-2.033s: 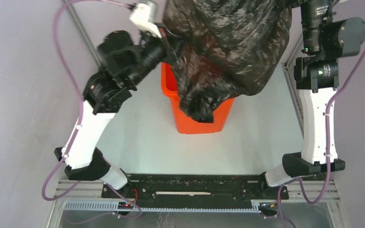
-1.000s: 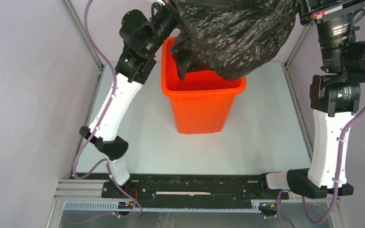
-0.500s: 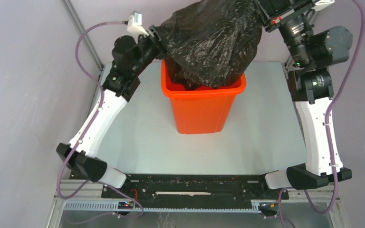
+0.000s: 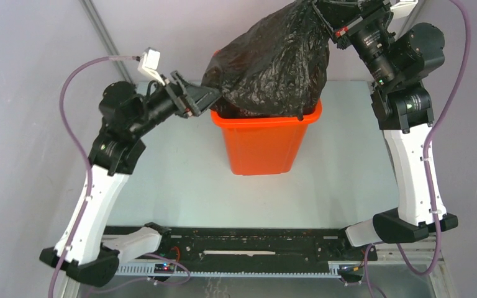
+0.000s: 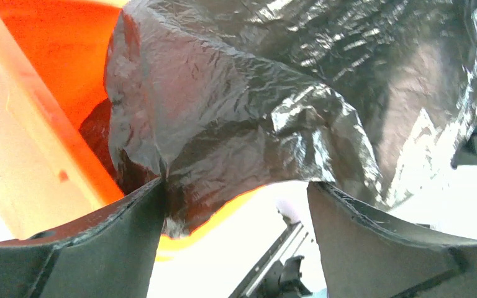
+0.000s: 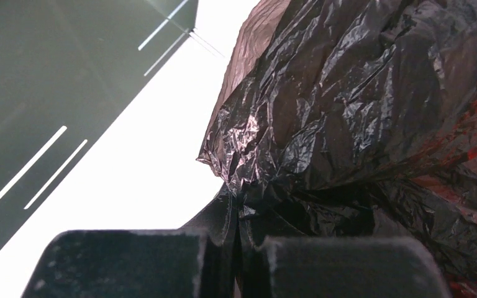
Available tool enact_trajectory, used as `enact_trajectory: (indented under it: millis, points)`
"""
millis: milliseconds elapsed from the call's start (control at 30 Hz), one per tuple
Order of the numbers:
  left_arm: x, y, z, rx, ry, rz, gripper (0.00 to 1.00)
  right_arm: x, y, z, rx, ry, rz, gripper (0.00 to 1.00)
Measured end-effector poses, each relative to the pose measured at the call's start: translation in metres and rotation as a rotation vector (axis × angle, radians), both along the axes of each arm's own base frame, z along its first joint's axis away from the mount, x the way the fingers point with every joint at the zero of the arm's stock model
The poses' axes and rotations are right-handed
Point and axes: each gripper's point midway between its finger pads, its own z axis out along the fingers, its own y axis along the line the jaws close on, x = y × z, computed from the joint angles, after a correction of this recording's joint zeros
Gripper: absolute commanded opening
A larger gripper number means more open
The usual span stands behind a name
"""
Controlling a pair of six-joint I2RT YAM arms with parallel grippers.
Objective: Put the trash bags into the trash bin
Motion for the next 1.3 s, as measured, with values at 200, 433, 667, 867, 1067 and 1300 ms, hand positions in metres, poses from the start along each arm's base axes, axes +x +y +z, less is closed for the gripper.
enact_trajectory:
  millis: [200, 433, 667, 867, 1067, 1300]
  points:
    - [-0.046, 0.014, -0.029, 0.063, 0.053, -0.038, 0.88, 0.003, 0.003, -0.017, -0.083, 0.051, -0.023, 0.0]
    - [-0.059, 0.019, -0.061, 0.124, 0.14, -0.059, 0.52, 0.005, -0.032, -0.028, -0.174, 0.083, -0.167, 0.0]
    - [-0.042, 0.006, -0.02, 0.06, 0.07, -0.081, 0.5, -0.015, -0.027, -0.031, -0.2, 0.09, -0.145, 0.0]
    - [-0.004, 0.003, 0.025, -0.038, -0.035, 0.005, 0.42, -0.024, 0.021, -0.056, -0.236, 0.132, 0.001, 0.0]
    - [0.056, -0.042, 0.004, -0.071, 0.053, -0.06, 0.4, -0.016, 0.045, -0.066, -0.234, 0.147, 0.073, 0.0]
    - [0.089, -0.095, -0.087, 0.004, 0.31, -0.15, 0.66, 0.002, 0.091, -0.087, -0.097, 0.217, 0.248, 0.0]
